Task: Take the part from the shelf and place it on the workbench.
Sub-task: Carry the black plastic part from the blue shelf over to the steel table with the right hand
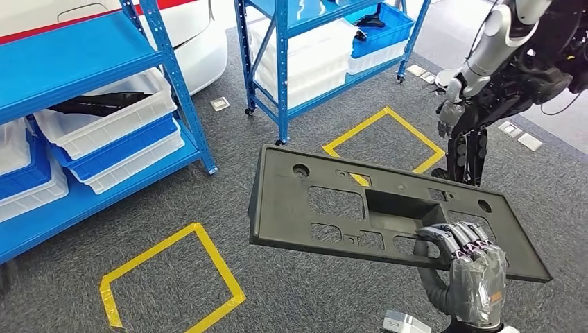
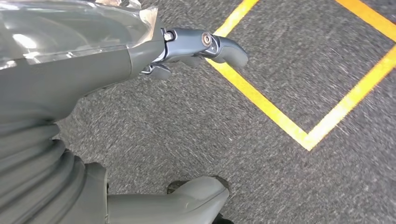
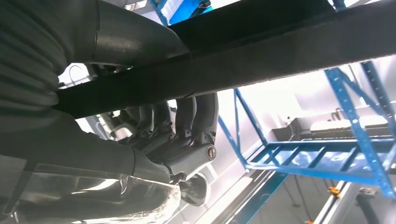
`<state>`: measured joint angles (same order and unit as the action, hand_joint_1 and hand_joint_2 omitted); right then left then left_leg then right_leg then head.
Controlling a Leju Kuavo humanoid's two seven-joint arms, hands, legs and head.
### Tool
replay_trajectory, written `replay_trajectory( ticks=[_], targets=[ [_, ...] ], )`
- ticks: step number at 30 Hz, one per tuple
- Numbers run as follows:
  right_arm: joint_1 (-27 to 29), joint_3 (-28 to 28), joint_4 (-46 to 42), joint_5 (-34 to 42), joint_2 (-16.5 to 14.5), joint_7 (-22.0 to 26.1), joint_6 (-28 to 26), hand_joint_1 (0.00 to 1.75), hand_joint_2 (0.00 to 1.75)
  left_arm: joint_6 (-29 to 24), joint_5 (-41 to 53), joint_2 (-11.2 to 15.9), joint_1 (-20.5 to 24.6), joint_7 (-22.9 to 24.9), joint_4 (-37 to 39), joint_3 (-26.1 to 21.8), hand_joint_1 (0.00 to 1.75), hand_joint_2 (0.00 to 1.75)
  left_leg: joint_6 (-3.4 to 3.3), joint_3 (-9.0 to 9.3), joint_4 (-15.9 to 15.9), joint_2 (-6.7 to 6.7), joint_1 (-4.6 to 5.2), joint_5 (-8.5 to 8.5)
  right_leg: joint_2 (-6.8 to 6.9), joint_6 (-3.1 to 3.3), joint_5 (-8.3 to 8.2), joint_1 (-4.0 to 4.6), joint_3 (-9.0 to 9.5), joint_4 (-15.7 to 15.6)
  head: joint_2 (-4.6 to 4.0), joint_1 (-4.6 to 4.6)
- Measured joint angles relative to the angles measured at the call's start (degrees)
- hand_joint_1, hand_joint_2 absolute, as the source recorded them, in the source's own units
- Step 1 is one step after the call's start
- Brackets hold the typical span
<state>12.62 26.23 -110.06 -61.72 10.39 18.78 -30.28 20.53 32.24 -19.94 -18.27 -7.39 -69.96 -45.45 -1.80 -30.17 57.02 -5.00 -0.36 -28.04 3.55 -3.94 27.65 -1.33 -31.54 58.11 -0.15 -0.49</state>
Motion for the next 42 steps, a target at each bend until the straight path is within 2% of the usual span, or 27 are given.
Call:
replay_trajectory(
  ticks=[1,3,4,6,8,9,10,11,12,14,16,18,20,22,24,25,26,27,29,31,33,34,36,38,40,41,42],
  targets=[
    [0.0,0.0,0.0,0.0,0.0,0.0,0.0,1.75,1.75,0.0,0.0,0.0,0.0,0.0,-0.1,-0.1,0.0,1.75,0.37,0.14,0.0,-0.46,0.13,-0.1,0.33,0.46,-0.34,0.19,0.39,-1.0,0.0,0.12],
    [0.0,0.1,0.1,0.0,0.0,0.0,0.2,1.75,1.75,0.0,-0.1,-0.1,0.1,0.1,-0.3,-0.2,0.0,1.75,1.08,0.39,0.0,-1.43,0.07,-0.25,-0.86,1.44,-0.68,0.31,0.05,-1.1,0.0,0.36],
    [0.0,0.1,0.1,0.0,0.0,0.0,0.4,1.75,1.75,-0.2,-0.3,-0.1,0.1,0.3,-0.5,-0.2,0.0,1.75,1.45,0.39,0.3,-1.09,-0.13,-0.67,-1.41,1.86,-0.81,0.16,0.0,-1.2,0.0,0.38],
    [-0.3,0.1,0.2,-0.2,0.0,0.0,0.8,1.75,1.75,-0.7,-1.2,-0.1,-0.1,0.9,-1.0,-0.1,0.0,1.75,1.97,-0.87,3.7,1.42,-0.49,-3.34,-2.5,2.8,-1.23,-0.28,0.11,-1.4,0.0,0.5],
    [-0.8,0.3,0.4,-0.5,-0.1,0.0,1.2,1.75,1.75,-1.5,-2.3,-0.2,-0.8,1.8,-1.5,0.4,0.0,1.75,2.1,-3.98,11.1,4.18,-0.66,-7.44,-3.73,3.4,-1.51,-0.25,-0.21,-1.3,0.01,0.57],
    [-1.0,0.4,0.6,-0.6,-0.1,0.0,1.4,1.75,1.75,-1.8,-2.8,-0.2,-1.3,2.3,-1.7,0.7,0.0,1.75,2.12,-5.43,14.3,4.7,-0.66,-8.67,-4.43,3.52,-1.57,-0.13,-0.3,-1.3,0.01,0.57],
    [-1.2,0.5,0.9,-0.6,-0.1,0.0,1.5,1.75,1.75,-2.0,-3.3,-0.2,-1.7,2.6,-2.0,1.1,0.0,1.75,2.12,-6.21,16.0,4.92,-0.67,-8.78,-5.15,3.56,-1.61,-0.06,-0.33,-1.2,0.01,0.56],
    [-1.4,0.6,1.1,-0.6,-0.1,0.0,1.6,1.75,1.75,-2.1,-3.6,-0.2,-2.0,2.9,-2.3,1.4,0.0,1.75,2.09,-6.02,15.4,5.03,-0.7,-7.7,-5.83,3.58,-1.62,-0.02,-0.32,-1.1,0.01,0.56],
    [-1.6,0.7,1.3,-0.6,-0.1,0.0,1.7,1.75,1.75,-2.2,-3.9,-0.2,-2.2,3.1,-2.6,1.8,0.0,1.75,2.04,-4.91,12.8,5.31,-0.78,-5.76,-6.52,3.56,-1.61,-0.02,-0.3,-1.0,0.0,0.56],
    [-2.1,0.9,1.6,-0.6,-0.1,0.0,1.8,1.75,1.75,-2.4,-4.4,-0.2,-2.6,3.4,-3.3,2.4,0.0,1.75,1.87,-1.76,5.5,7.44,-1.1,-2.17,-7.84,3.36,-1.52,0.13,-0.52,-0.5,0.0,0.55],
    [-2.7,1.0,1.7,-0.6,-0.1,0.2,2.0,1.75,1.75,-2.7,-4.9,-0.2,-3.1,3.8,-3.9,2.9,0.0,1.75,1.63,-0.29,1.8,9.24,-1.14,-1.15,-9.08,2.8,-1.61,0.29,-1.18,-0.1,0.0,0.49],
    [-3.2,1.3,1.7,-0.6,-0.1,0.3,2.1,1.75,1.75,-3.0,-5.2,-0.3,-3.5,4.2,-4.8,3.6,0.0,1.75,0.97,-0.39,1.5,8.59,-0.74,-1.07,-10.35,1.91,-2.05,0.24,-2.02,-0.2,0.0,0.49],
    [-3.6,1.5,1.7,-0.5,0.0,0.4,2.1,1.75,1.75,-3.3,-5.4,-0.4,-3.7,4.5,-5.7,4.3,0.0,1.75,-0.06,-0.38,0.9,7.22,-0.64,-0.5,-9.37,1.42,-1.7,0.15,-3.0,0.7,0.01,0.43],
    [-4.2,1.7,1.8,-0.3,0.3,0.4,2.2,1.75,1.75,-3.5,-5.4,-0.4,-4.0,4.8,-6.4,4.8,0.0,1.75,-0.77,-0.43,0.5,5.7,-0.7,-0.11,-6.31,1.69,0.74,0.14,-5.4,5.5,0.01,0.15],
    [-4.8,1.9,1.9,0.0,0.4,0.4,2.4,1.75,1.75,-3.6,-5.7,-0.4,-4.5,5.2,-6.8,5.3,0.0,1.75,-0.97,-0.54,0.5,4.05,-0.55,-0.09,-4.59,1.81,3.75,0.1,-8.79,12.9,0.01,-0.05],
    [-4.9,1.9,2.1,0.1,0.5,0.3,2.6,1.75,1.75,-3.6,-5.9,-0.4,-4.8,5.4,-7.1,5.6,0.0,1.75,-0.96,-0.58,0.5,3.26,-0.5,-0.1,-4.32,1.59,4.42,0.03,-9.67,15.1,0.0,-0.05],
    [-5.0,2.0,2.2,0.1,0.6,0.3,2.7,1.75,1.75,-3.8,-6.2,-0.4,-5.0,5.7,-7.4,6.0,0.0,1.75,-0.92,-0.59,0.6,2.56,-0.47,-0.12,-4.15,1.18,4.26,-0.08,-9.5,15.4,0.0,-0.1],
    [-5.2,2.1,2.3,0.2,0.7,0.2,2.8,1.75,1.75,-4.0,-6.6,-0.4,-5.2,6.0,-7.7,6.4,0.0,1.75,-0.86,-0.56,0.6,1.92,-0.48,-0.16,-3.88,0.67,3.33,-0.22,-8.15,13.4,0.01,-0.11],
    [-5.8,2.2,2.5,0.3,0.8,0.2,3.0,1.75,1.75,-4.7,-7.4,-0.4,-5.9,6.6,-8.5,7.5,0.0,1.75,-0.48,-0.41,0.6,0.73,-0.34,-0.36,-1.92,-0.08,0.93,-0.33,-3.59,5.6,0.01,-0.16],
    [-6.5,2.4,2.6,0.4,0.9,0.2,3.2,1.75,1.75,-5.5,-8.3,-0.5,-6.9,7.2,-9.6,8.7,0.0,1.75,0.2,-0.21,0.7,-0.33,-0.05,-0.63,-0.38,0.4,-0.28,0.07,-0.76,0.5,0.0,-0.05],
    [-6.8,2.5,2.6,0.5,1.1,0.1,3.2,1.75,1.75,-6.0,-9.0,-0.5,-7.6,7.7,-10.7,10.0,0.0,1.75,0.99,0.1,0.6,-1.3,-0.02,-0.68,-1.01,1.57,-0.44,0.56,-0.94,-0.1,0.01,0.09],
    [-6.9,2.6,2.7,0.5,1.1,0.0,3.2,1.75,1.75,-6.1,-9.2,-0.5,-7.7,7.8,-11.1,10.6,0.0,1.75,1.44,0.2,0.6,-1.15,-0.2,-0.83,-1.56,2.12,-0.55,0.34,-0.93,-0.2,0.01,0.18],
    [-7.2,2.8,2.7,0.6,1.3,0.0,3.2,1.75,1.75,-6.4,-9.5,-0.5,-8.0,8.0,-11.9,11.3,0.0,1.75,2.03,-0.48,2.7,1.19,-0.52,-2.65,-2.67,3.03,-0.88,-0.06,-0.65,-0.6,0.02,0.35],
    [-7.7,3.0,2.7,0.7,1.3,-0.2,3.3,1.75,1.75,-6.6,-9.6,-0.5,-8.5,8.2,-12.2,11.7,0.0,1.75,2.14,-3.33,9.2,4.13,-0.61,-6.5,-3.76,3.7,-1.09,-0.02,-0.52,-0.7,0.02,0.51],
    [-7.9,3.3,2.9,0.8,1.3,-0.3,3.4,1.75,1.75,-6.7,-9.7,-0.5,-9.0,8.4,-12.3,12.0,0.0,1.75,2.1,-6.69,16.0,4.99,-0.6,-9.07,-5.04,3.99,-1.13,0.29,-0.54,-0.6,0.02,0.51],
    [-7.9,3.4,2.9,0.9,1.3,-0.4,3.4,1.75,1.75,-6.6,-9.7,-0.5,-9.0,8.4,-12.3,12.2,0.0,1.75,2.01,-7.37,17.1,5.13,-0.6,-8.72,-5.77,3.98,-1.13,0.39,-0.47,-0.6,0.02,0.51],
    [-7.9,3.5,3.0,0.9,1.4,-0.4,3.4,1.75,1.75,-6.6,-9.7,-0.5,-9.1,8.4,-12.3,12.3,0.0,1.75,1.85,-7.06,15.9,5.29,-0.6,-7.24,-6.51,3.98,-1.12,0.45,-0.36,-0.6,0.02,0.51]
  ],
)
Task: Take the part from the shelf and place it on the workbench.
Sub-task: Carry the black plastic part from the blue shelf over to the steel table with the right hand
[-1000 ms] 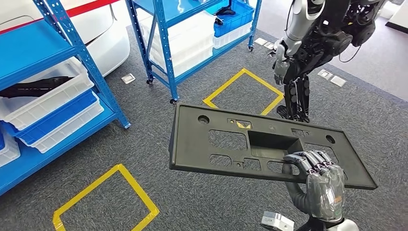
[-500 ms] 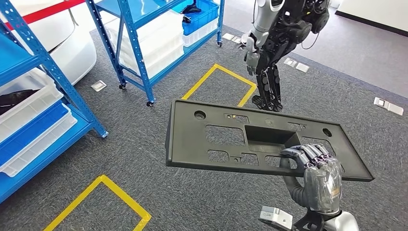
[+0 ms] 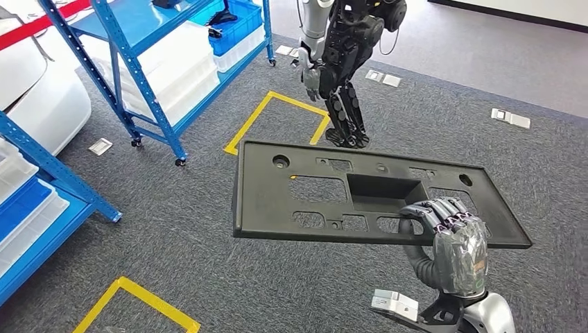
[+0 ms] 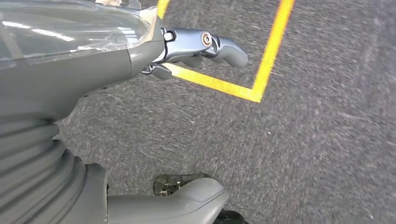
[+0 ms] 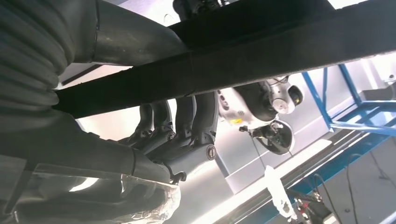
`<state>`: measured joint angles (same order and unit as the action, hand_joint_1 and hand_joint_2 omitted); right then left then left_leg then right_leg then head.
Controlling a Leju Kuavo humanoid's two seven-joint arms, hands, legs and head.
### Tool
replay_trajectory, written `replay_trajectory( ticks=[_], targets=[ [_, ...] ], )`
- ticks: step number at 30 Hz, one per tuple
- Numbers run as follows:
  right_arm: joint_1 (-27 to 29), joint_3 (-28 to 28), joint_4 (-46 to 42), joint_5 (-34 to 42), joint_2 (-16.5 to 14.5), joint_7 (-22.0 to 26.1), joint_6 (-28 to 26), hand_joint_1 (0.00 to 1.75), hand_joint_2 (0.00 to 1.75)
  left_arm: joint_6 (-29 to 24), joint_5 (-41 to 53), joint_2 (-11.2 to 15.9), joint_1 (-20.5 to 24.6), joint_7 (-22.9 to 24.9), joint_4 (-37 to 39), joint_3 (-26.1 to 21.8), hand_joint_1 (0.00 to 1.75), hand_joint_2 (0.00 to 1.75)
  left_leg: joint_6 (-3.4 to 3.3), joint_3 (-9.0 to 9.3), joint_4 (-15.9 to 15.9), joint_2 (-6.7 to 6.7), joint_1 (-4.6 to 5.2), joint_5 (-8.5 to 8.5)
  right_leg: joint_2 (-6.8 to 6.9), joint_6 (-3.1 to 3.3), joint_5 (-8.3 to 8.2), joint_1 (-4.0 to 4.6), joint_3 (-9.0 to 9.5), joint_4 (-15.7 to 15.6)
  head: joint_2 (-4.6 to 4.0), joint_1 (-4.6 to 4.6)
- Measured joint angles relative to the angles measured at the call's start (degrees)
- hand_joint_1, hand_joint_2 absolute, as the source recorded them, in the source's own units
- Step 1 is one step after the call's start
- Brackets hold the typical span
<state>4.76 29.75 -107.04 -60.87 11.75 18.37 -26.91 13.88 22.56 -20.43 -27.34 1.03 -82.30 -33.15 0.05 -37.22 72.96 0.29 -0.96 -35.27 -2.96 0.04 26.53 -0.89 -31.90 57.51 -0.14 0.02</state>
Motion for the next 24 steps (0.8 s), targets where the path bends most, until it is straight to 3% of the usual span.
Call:
replay_trajectory(
  ticks=[1,3,5,7,9,11,13,14,15,16,18,20,22,24],
  targets=[
    [0.0,0.0,0.1,0.0,0.0,0.0,0.0,1.75,1.75,0.0,0.0,0.0,0.0,0.0,-0.1,0.1,0.0,1.75,-0.26,1.2,-3.0,0.48,0.0,2.21,-0.73,-0.01,0.0,0.02,0.13,0.0,0.0,0.01],
    [-0.1,0.1,0.1,0.0,0.0,-0.1,0.0,1.75,1.75,0.0,0.0,0.0,-0.2,0.0,-0.3,0.3,0.0,1.75,-0.98,4.15,-10.5,3.49,-0.09,6.16,-2.11,-0.1,0.04,0.14,0.03,0.2,-0.01,-0.04],
    [-0.3,0.1,0.2,0.0,0.1,-0.1,0.0,1.75,1.75,0.0,0.0,0.0,-0.4,0.0,-0.4,0.4,0.0,1.75,-1.34,5.44,-14.3,5.46,0.04,7.34,-3.5,-0.52,-0.07,0.13,-0.67,0.4,-0.02,-0.06],
    [-0.3,0.2,0.2,0.0,0.1,-0.2,0.0,1.75,1.75,0.0,-0.1,0.0,-0.5,0.1,-0.7,0.5,0.0,1.75,-1.63,5.68,-15.1,4.25,0.24,7.44,-4.61,-1.16,-0.32,0.0,-1.41,0.5,-0.01,-0.02],
    [-0.3,0.3,0.2,0.0,0.2,-0.2,0.0,1.75,1.75,0.0,-0.2,0.0,-0.5,0.1,-1.0,0.5,0.0,1.75,-2.31,6.27,-16.0,2.66,0.18,7.88,-2.34,-1.45,0.46,0.09,-2.58,2.2,0.01,-0.12],
    [-0.5,0.3,0.2,0.0,0.3,-0.2,0.0,1.75,1.75,0.0,-0.2,0.0,-0.6,0.1,-1.2,0.5,0.0,1.75,-2.72,6.68,-16.5,0.9,0.16,8.03,1.11,-1.39,3.09,0.11,-5.57,8.0,0.01,-0.31],
    [-0.6,0.4,0.4,0.2,0.5,-0.1,-0.1,1.75,1.75,0.1,0.0,0.0,-0.6,0.0,-1.2,0.5,0.0,1.75,-2.78,6.66,-16.5,-0.87,0.2,7.94,2.06,-1.7,5.51,-0.22,-9.02,14.7,-0.01,-0.4],
    [-0.6,0.5,0.5,0.4,0.6,-0.1,-0.2,1.75,1.75,0.2,0.1,0.0,-0.6,0.0,-1.2,0.5,0.0,1.75,-2.73,6.65,-16.5,-1.69,0.19,7.88,2.23,-2.16,5.67,-0.5,-9.62,16.0,-0.01,-0.41],
    [-0.5,0.5,0.6,0.7,0.7,-0.2,-0.3,1.75,1.75,0.3,0.3,0.0,-0.6,-0.1,-1.2,0.5,0.0,1.75,-2.6,6.69,-16.5,-2.45,0.16,7.8,2.45,-2.8,5.02,-0.84,-9.06,15.1,-0.01,-0.43],
    [-0.5,0.6,0.7,1.0,0.9,-0.2,-0.4,1.75,1.75,0.3,0.4,0.0,-0.6,-0.3,-1.2,0.5,0.0,1.75,-2.39,6.8,-16.4,-3.15,0.08,7.67,2.99,-3.53,3.72,-1.23,-7.3,12.0,0.0,-0.4],
    [-0.6,0.8,0.8,1.5,1.1,-0.2,-0.7,1.75,1.75,0.4,0.6,0.0,-0.6,-0.5,-1.2,0.5,0.0,1.75,-1.59,7.17,-16.2,-4.33,0.12,7.17,5.6,-4.5,1.28,-1.64,-2.82,4.2,0.0,-0.5],
    [-0.6,1.0,1.0,1.9,1.2,-0.2,-0.9,1.75,1.75,0.3,0.7,0.0,-0.6,-0.8,-1.2,0.5,0.0,1.75,-0.69,7.57,-16.0,-5.25,0.33,6.73,6.95,-3.95,0.36,-1.39,-0.82,0.7,0.0,-0.34],
    [-0.6,1.1,1.2,2.1,1.3,-0.1,-1.0,1.75,1.75,0.1,0.7,0.0,-0.4,-0.9,-1.2,0.5,0.0,1.75,-0.04,7.86,-16.1,-6.22,0.18,6.63,5.71,-2.76,0.13,-1.06,-1.05,0.7,0.01,-0.04],
    [-0.5,1.4,1.3,2.2,1.3,0.0,-1.1,1.75,1.75,-0.1,0.6,0.0,-0.2,-1.0,-1.2,0.5,0.0,1.75,0.41,7.54,-14.9,-5.31,-0.32,5.43,4.55,-1.9,-0.09,-1.11,-1.13,0.6,0.01,0.05]
  ],
)
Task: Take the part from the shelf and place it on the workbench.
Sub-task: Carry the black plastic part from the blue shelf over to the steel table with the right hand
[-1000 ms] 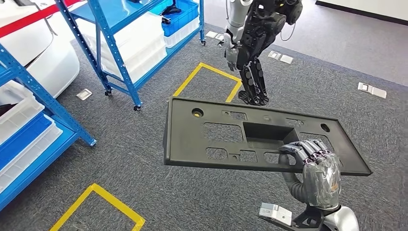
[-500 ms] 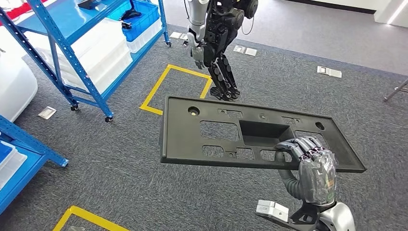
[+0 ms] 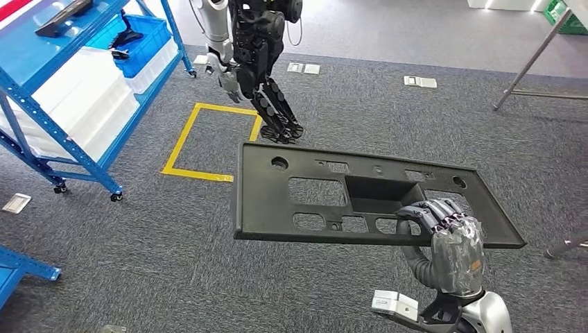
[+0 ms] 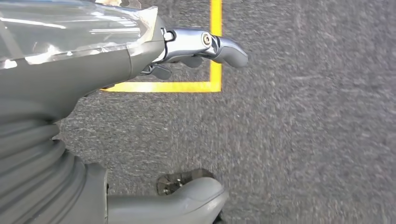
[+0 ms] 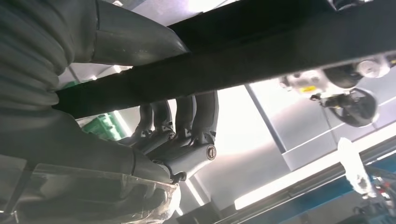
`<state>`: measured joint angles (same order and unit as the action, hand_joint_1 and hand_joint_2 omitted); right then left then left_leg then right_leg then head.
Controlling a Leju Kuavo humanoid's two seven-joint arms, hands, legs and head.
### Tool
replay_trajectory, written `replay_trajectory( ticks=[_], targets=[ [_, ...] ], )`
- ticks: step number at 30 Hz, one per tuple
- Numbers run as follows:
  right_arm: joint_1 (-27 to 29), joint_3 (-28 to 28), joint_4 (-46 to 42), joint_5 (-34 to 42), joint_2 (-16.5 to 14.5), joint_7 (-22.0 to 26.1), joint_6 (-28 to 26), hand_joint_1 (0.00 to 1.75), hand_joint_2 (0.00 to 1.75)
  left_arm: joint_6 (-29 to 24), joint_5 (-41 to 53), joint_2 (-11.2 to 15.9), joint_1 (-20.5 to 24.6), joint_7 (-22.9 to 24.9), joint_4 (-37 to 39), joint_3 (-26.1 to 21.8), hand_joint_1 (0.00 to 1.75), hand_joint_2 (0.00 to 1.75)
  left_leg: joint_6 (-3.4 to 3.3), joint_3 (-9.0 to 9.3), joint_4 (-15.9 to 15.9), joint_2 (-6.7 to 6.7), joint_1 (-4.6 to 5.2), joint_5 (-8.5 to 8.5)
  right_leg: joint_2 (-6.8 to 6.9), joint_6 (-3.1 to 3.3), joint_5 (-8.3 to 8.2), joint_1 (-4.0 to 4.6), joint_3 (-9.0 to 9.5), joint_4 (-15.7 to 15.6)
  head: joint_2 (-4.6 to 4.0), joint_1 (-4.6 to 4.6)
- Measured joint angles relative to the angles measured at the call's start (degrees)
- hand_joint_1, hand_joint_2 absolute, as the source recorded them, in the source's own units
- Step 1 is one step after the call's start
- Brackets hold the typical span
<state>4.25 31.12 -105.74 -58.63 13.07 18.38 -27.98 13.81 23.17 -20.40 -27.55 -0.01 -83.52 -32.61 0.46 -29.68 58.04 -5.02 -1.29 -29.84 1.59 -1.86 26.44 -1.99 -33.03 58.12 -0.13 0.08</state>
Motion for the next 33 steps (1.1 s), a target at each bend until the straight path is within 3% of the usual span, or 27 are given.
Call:
replay_trajectory(
  ticks=[1,3,4,5,6,7,9,11,13,15,16,18,20,21,22,24,25,27,29,31,33],
  targets=[
    [-0.1,0.1,0.1,0.2,0.0,0.2,0.0,1.75,1.75,-0.1,-0.1,0.0,0.1,-0.1,0.0,0.0,0.0,1.75,0.1,-0.96,2.3,1.3,-0.15,-1.56,-0.55,0.47,-0.08,-0.05,0.04,0.0,0.0,0.08],
    [-0.2,0.5,0.3,0.6,-0.1,0.7,0.0,1.75,1.75,-0.3,-0.3,0.0,0.2,-0.3,0.1,0.0,0.0,1.75,-0.04,-4.45,9.8,4.01,-0.16,-5.45,-1.64,1.22,-0.15,0.28,0.0,-0.1,-0.01,0.21],
    [-0.3,0.7,0.5,0.8,-0.1,1.0,0.0,1.75,1.75,-0.5,-0.3,0.0,0.2,-0.4,0.2,0.0,0.0,1.75,-0.19,-6.3,13.4,4.62,-0.09,-6.74,-2.27,1.42,-0.15,0.54,-0.01,-0.1,-0.01,0.25],
    [-0.3,1.0,0.7,1.0,-0.1,1.3,0.0,1.75,1.75,-0.6,-0.4,0.0,0.2,-0.5,0.3,-0.1,0.0,1.75,-0.39,-7.51,15.4,4.91,-0.03,-7.01,-2.94,1.53,-0.16,0.79,0.01,-0.1,-0.01,0.26],
    [-0.3,1.3,0.9,1.2,-0.1,1.6,0.0,1.75,1.75,-0.7,-0.4,0.0,0.3,-0.6,0.4,-0.1,0.0,1.75,-0.7,-7.74,15.3,5.1,0.05,-6.14,-3.67,1.61,-0.18,1.0,0.05,-0.1,0.0,0.24],
    [-0.3,1.6,1.2,1.4,-0.1,1.9,0.0,1.75,1.75,-0.7,-0.3,0.0,0.3,-0.7,0.5,-0.1,0.0,1.75,-1.08,-6.88,13.1,5.44,0.15,-4.32,-4.42,1.66,-0.21,1.15,0.12,0.0,0.0,0.25],
    [-0.6,2.2,1.7,1.7,-0.2,2.4,0.0,1.75,1.75,-0.7,0.0,0.0,0.6,-1.1,0.7,-0.3,0.0,1.75,-1.91,-3.45,5.5,7.56,0.36,-0.35,-5.78,1.68,-0.28,1.38,0.23,0.0,-0.01,0.22],
    [-1.1,2.8,2.3,1.9,-0.3,2.8,0.0,1.75,1.75,-0.5,0.4,0.0,0.8,-1.5,1.0,-0.6,0.0,1.75,-2.18,-1.35,0.8,9.15,0.61,1.13,-6.94,1.41,-0.44,1.47,0.0,0.0,-0.01,0.2],
    [-1.5,3.6,2.9,1.9,-0.4,3.0,0.0,1.75,1.75,-0.3,0.8,0.0,1.2,-1.9,1.2,-0.9,0.0,1.75,-2.27,-1.13,0.0,8.47,0.99,1.28,-7.96,0.81,-0.8,1.34,-0.62,-0.1,-0.01,0.21],
    [-1.8,4.2,3.4,1.8,-0.6,3.0,0.0,1.75,1.75,0.0,1.1,0.0,1.8,-2.2,1.4,-1.1,0.0,1.75,-2.77,-0.94,-0.8,7.3,1.03,1.97,-6.9,0.44,-0.5,1.25,-1.55,0.9,-0.01,0.17],
    [-2.2,4.5,3.7,1.7,-0.7,2.9,0.1,1.75,1.75,0.0,1.2,0.0,1.9,-2.3,1.4,-1.2,0.0,1.75,-3.03,-0.86,-1.2,6.61,0.94,2.3,-5.65,0.46,0.37,1.28,-2.55,2.6,-0.01,0.07],
    [-2.9,5.0,4.2,1.4,-1.0,2.8,0.2,1.75,1.75,0.0,1.3,0.0,2.0,-2.5,1.6,-1.4,0.0,1.75,-3.24,-0.9,-1.4,5.16,0.92,2.5,-3.16,0.7,3.46,1.3,-5.78,9.1,-0.01,-0.11],
    [-3.3,5.5,4.8,1.3,-1.2,2.8,0.2,1.75,1.75,0.0,1.3,-0.1,2.1,-2.5,1.9,-1.6,0.0,1.75,-3.25,-1.04,-1.4,3.63,0.96,2.48,-2.47,0.35,5.68,1.05,-8.65,15.4,-0.01,-0.17],
    [-3.4,5.6,5.2,1.2,-1.4,2.8,0.3,1.75,1.75,0.0,1.3,-0.1,2.3,-2.5,2.0,-1.7,0.0,1.75,-3.2,-1.08,-1.4,2.92,0.96,2.44,-2.25,-0.14,5.6,0.84,-8.67,15.8,-0.01,-0.19],
    [-3.5,5.8,5.5,1.2,-1.5,2.8,0.3,1.75,1.75,0.0,1.3,-0.1,2.4,-2.5,2.1,-1.7,0.0,1.75,-3.08,-1.05,-1.4,2.26,0.93,2.37,-1.84,-0.79,4.7,0.56,-7.44,13.8,-0.01,-0.18],
    [-3.8,6.0,6.0,1.1,-1.8,2.8,0.2,1.75,1.75,0.0,1.3,-0.1,2.5,-2.5,2.3,-1.7,0.0,1.75,-2.56,-0.87,-1.2,1.04,0.96,2.05,0.46,-1.93,2.19,0.11,-2.91,5.9,-0.01,-0.2],
    [-4.0,6.1,6.1,1.1,-2.0,2.8,0.2,1.75,1.75,0.0,1.3,-0.1,2.5,-2.5,2.3,-1.7,0.0,1.75,-2.17,-0.75,-1.1,0.49,1.06,1.81,1.56,-1.97,1.28,0.12,-1.09,2.6,-0.01,-0.15],
    [-4.4,6.2,6.4,1.1,-2.3,2.7,0.2,1.75,1.75,-0.1,1.3,-0.1,2.5,-2.5,2.4,-1.7,0.0,1.75,-1.44,-0.55,-0.9,-0.53,1.27,1.49,2.32,-1.2,0.73,0.5,0.15,0.1,-0.01,0.0],
    [-4.4,6.3,6.5,1.1,-2.5,2.5,0.1,1.75,1.75,-0.1,1.3,-0.1,2.7,-2.5,2.4,-1.7,0.0,1.75,-0.77,-0.33,-0.8,-1.25,0.98,1.23,0.98,-0.18,0.48,0.54,-0.01,0.0,-0.01,0.12],
    [-4.4,6.3,6.6,1.0,-2.6,2.4,0.0,1.75,1.75,-0.1,1.2,-0.1,2.8,-2.5,2.4,-1.6,0.0,1.75,-0.2,-0.84,0.9,0.32,0.49,-0.27,-0.25,0.67,0.27,0.3,0.02,-0.1,-0.02,0.21],
    [-4.4,6.4,6.7,0.9,-2.8,2.2,-0.1,1.75,1.75,-0.2,1.1,-0.1,2.8,-2.5,2.4,-1.6,0.0,1.75,-0.01,-3.74,7.3,3.41,0.24,-3.9,-1.45,1.35,0.18,0.37,0.05,-0.1,-0.02,0.36]
  ],
)
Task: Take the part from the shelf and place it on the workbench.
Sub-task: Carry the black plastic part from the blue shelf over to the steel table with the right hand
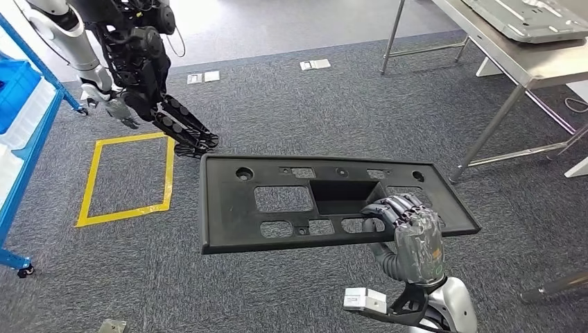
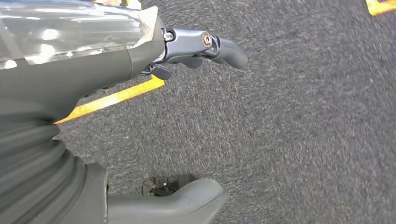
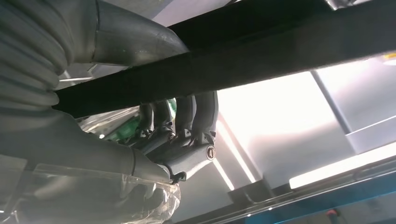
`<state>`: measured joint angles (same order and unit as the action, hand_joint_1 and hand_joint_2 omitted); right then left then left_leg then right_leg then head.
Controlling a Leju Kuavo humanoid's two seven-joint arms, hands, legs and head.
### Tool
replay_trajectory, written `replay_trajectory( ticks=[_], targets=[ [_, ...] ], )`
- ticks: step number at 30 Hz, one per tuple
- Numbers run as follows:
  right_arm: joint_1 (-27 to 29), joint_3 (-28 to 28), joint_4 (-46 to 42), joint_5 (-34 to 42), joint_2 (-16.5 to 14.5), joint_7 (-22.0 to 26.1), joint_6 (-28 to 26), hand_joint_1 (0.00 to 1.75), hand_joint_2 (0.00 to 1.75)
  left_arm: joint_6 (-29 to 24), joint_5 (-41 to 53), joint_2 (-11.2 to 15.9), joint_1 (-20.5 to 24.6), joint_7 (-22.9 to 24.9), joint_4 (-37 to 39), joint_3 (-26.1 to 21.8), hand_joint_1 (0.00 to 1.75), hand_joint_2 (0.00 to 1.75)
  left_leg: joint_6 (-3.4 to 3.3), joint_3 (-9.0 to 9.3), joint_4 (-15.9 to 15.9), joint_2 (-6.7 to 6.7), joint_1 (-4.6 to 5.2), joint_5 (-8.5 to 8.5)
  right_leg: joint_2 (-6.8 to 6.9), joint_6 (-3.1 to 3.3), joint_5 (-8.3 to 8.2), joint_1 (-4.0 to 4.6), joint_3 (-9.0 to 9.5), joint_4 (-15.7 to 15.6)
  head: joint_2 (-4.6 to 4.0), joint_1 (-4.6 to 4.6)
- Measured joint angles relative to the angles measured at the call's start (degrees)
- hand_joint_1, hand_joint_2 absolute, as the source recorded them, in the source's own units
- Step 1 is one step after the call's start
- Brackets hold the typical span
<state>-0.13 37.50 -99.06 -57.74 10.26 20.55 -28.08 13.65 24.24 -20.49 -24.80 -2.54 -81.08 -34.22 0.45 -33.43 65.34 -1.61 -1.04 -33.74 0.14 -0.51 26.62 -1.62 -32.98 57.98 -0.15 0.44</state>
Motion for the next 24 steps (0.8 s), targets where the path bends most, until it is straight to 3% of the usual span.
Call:
replay_trajectory(
  ticks=[2,3,4,5,7,9,11,13,15,17,18,19,21,22,24],
  targets=[
    [0.0,0.1,0.1,-0.1,-0.1,-0.2,0.0,1.75,1.75,-0.1,-0.1,0.0,-0.1,0.0,0.1,0.0,0.0,1.75,-0.06,-3.68,7.1,1.46,-0.03,-2.68,-1.41,0.31,-0.01,0.34,0.04,0.0,0.01,0.03],
    [0.1,0.1,0.2,-0.1,-0.1,-0.2,0.0,1.75,1.75,-0.1,-0.1,0.0,-0.1,0.0,0.1,0.0,0.0,1.75,-0.17,-4.45,8.2,1.64,-0.03,-2.35,-2.16,0.32,0.0,0.48,0.11,0.0,0.01,0.03],
    [0.1,0.2,0.3,-0.1,-0.1,-0.2,0.0,1.75,1.75,-0.1,-0.1,0.0,-0.1,0.0,0.1,0.0,0.0,1.75,-0.36,-4.25,7.2,1.8,-0.03,-1.0,-2.91,0.32,0.0,0.57,0.21,0.0,0.01,0.03],
    [0.1,0.2,0.3,-0.2,-0.1,-0.2,0.0,1.75,1.75,-0.1,-0.1,0.0,-0.1,0.0,0.1,0.0,0.0,1.75,-0.61,-3.03,4.1,2.2,-0.03,1.16,-3.66,0.31,0.0,0.62,0.34,0.0,0.01,0.02],
    [0.1,0.2,0.3,-0.2,-0.3,-0.2,0.0,1.75,1.75,-0.1,-0.1,0.0,-0.1,0.0,0.1,0.0,0.0,1.75,-1.09,0.2,-3.3,4.91,-0.12,4.75,-5.05,0.23,-0.01,0.73,0.38,0.1,0.01,-0.02],
    [0.1,0.2,0.4,-0.2,-0.4,-0.2,0.0,1.75,1.75,-0.1,-0.1,0.0,-0.2,0.0,0.2,0.0,0.0,1.75,-1.34,1.71,-6.9,6.69,0.08,5.75,-6.25,-0.17,-0.19,0.65,-0.04,0.1,0.01,-0.03],
    [0.2,0.2,0.4,-0.2,-0.4,-0.2,-0.1,1.75,1.75,-0.2,-0.1,0.0,-0.1,0.0,0.1,-0.1,0.0,1.75,-1.77,1.85,-7.4,5.59,0.46,5.97,-7.26,-0.91,-0.51,0.41,-0.64,0.0,0.01,0.01],
    [0.2,0.3,0.4,-0.2,-0.4,-0.2,-0.1,1.75,1.75,-0.3,-0.1,0.0,0.0,0.0,0.1,-0.1,0.0,1.75,-2.49,2.2,-8.3,4.15,0.49,6.54,-5.42,-1.23,0.24,0.47,-1.78,1.4,0.01,-0.11],
    [0.1,0.4,0.4,-0.2,-0.4,-0.2,-0.1,1.75,1.75,-0.4,-0.1,0.0,-0.1,0.0,0.1,-0.1,0.0,1.75,-2.93,2.42,-8.9,2.52,0.47,6.84,-2.18,-0.98,3.01,0.62,-4.58,6.8,0.02,-0.31],
    [0.1,0.6,0.5,-0.2,-0.4,-0.2,-0.1,1.75,1.75,-0.4,-0.2,0.0,-0.2,0.0,0.1,-0.1,0.0,1.75,-3.05,2.32,-8.9,0.85,0.55,6.8,-1.06,-1.09,5.85,0.58,-8.0,13.8,0.01,-0.42],
    [0.2,0.6,0.5,-0.2,-0.4,-0.2,-0.1,1.75,1.75,-0.4,-0.2,-0.1,-0.2,0.0,0.1,-0.1,0.0,1.75,-3.04,2.26,-8.8,0.05,0.57,6.78,-0.9,-1.44,6.3,0.53,-8.75,15.5,0.0,-0.43],
    [0.3,0.7,0.6,-0.2,-0.4,-0.2,-0.1,1.75,1.75,-0.4,-0.2,-0.1,-0.1,0.0,0.1,-0.1,0.0,1.75,-2.98,2.24,-8.8,-0.67,0.57,6.74,-0.7,-1.95,5.81,0.46,-8.22,14.8,0.0,-0.44],
    [0.3,0.7,0.7,-0.2,-0.3,-0.2,-0.1,1.75,1.75,-0.4,-0.2,-0.1,-0.1,0.0,0.1,-0.1,0.0,1.75,-2.69,2.43,-8.8,-1.96,0.6,6.56,0.94,-2.97,3.19,0.28,-3.85,7.4,0.01,-0.45],
    [0.3,0.7,0.7,-0.2,-0.3,-0.2,-0.1,1.75,1.75,-0.4,-0.2,-0.1,-0.1,0.0,0.1,-0.1,0.0,1.75,-2.44,2.59,-8.7,-2.49,0.73,6.39,2.48,-3.08,1.99,0.28,-1.66,3.6,0.02,-0.44],
    [0.2,0.7,0.7,-0.2,-0.4,-0.2,-0.1,1.75,1.75,-0.4,-0.2,-0.1,-0.2,0.0,0.1,-0.1,0.0,1.75,-1.77,3.04,-8.6,-3.5,1.04,6.02,4.44,-2.42,0.73,0.51,0.64,-0.5,0.01,-0.31]
  ],
)
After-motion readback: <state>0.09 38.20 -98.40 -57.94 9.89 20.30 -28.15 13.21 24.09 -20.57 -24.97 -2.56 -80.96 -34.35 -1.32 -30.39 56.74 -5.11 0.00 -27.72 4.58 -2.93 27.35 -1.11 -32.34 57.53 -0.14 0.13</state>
